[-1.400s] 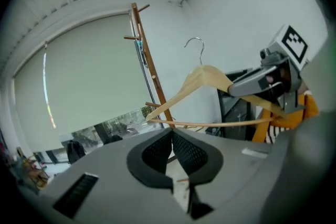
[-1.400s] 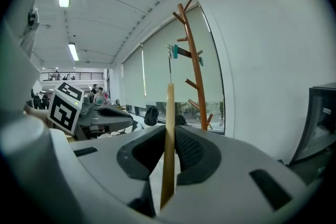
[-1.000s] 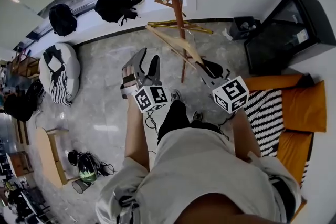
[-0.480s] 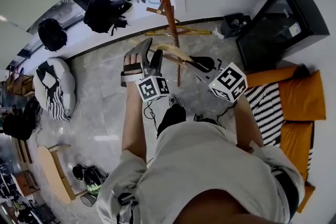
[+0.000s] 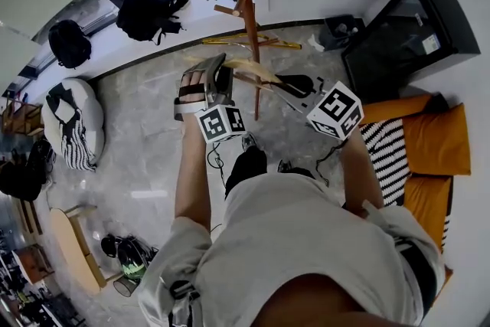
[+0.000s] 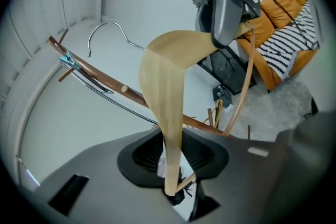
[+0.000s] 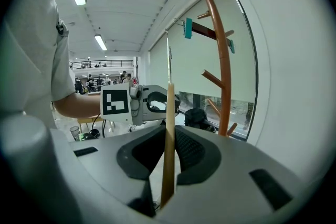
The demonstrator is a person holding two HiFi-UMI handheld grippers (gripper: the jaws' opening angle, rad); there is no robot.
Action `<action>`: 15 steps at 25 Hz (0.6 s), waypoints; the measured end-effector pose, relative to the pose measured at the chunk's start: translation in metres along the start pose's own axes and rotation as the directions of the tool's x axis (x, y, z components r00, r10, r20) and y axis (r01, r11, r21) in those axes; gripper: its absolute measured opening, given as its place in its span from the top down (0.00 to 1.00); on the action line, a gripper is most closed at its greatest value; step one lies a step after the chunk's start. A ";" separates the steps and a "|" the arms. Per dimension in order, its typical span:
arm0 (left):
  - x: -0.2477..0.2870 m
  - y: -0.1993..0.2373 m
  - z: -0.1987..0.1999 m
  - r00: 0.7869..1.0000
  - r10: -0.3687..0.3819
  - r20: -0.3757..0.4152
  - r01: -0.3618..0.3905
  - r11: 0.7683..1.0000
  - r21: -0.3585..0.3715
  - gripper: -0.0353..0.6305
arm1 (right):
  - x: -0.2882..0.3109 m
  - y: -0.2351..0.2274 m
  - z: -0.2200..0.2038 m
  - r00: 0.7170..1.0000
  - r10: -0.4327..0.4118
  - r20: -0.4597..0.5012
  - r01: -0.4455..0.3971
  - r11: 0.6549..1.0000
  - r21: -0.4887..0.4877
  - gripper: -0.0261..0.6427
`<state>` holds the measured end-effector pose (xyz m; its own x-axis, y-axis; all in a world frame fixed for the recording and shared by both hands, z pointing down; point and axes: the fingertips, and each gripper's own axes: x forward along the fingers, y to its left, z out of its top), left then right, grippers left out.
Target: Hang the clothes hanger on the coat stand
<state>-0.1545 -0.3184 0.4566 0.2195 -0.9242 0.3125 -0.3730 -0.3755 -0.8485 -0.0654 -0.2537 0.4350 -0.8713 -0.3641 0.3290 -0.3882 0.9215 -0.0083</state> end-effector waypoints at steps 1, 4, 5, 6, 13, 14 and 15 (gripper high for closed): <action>0.000 -0.001 -0.001 1.000 -0.003 -0.009 0.003 1.000 -0.010 0.79 | 0.001 -0.001 -0.001 1.000 -0.002 -0.002 0.002 1.000 -0.011 0.89; 0.000 -0.004 -0.007 0.998 -0.023 -0.053 0.021 0.999 -0.048 0.79 | 0.005 -0.005 -0.006 0.999 -0.040 -0.020 0.039 0.997 -0.074 0.88; 0.001 -0.006 -0.009 0.997 -0.039 -0.072 0.034 0.997 -0.070 0.79 | 0.007 -0.008 -0.008 0.997 -0.072 -0.039 0.067 0.992 -0.103 0.87; 0.002 -0.009 -0.012 0.994 -0.057 -0.093 0.049 0.994 -0.094 0.79 | 0.009 -0.012 -0.011 0.991 -0.115 -0.066 0.104 0.984 -0.144 0.86; 0.007 -0.025 -0.023 0.976 -0.120 -0.184 0.079 0.973 -0.215 0.79 | 0.022 -0.038 -0.025 0.888 -0.419 -0.191 0.275 0.815 -0.509 0.81; 0.008 -0.025 -0.023 0.974 -0.123 -0.190 0.079 0.972 -0.222 0.79 | 0.023 -0.042 -0.026 0.874 -0.447 -0.191 0.285 0.790 -0.543 0.80; 0.009 -0.026 -0.021 0.973 -0.127 -0.193 0.081 0.970 -0.230 0.79 | 0.024 -0.046 -0.028 0.859 -0.476 -0.187 0.295 0.760 -0.579 0.79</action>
<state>-0.1623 -0.3186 0.4905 0.0871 -0.8651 0.4939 -0.5512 -0.4548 -0.6995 -0.0599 -0.3012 0.4694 -0.5076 -0.7263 0.4635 -0.3778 0.6711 0.6379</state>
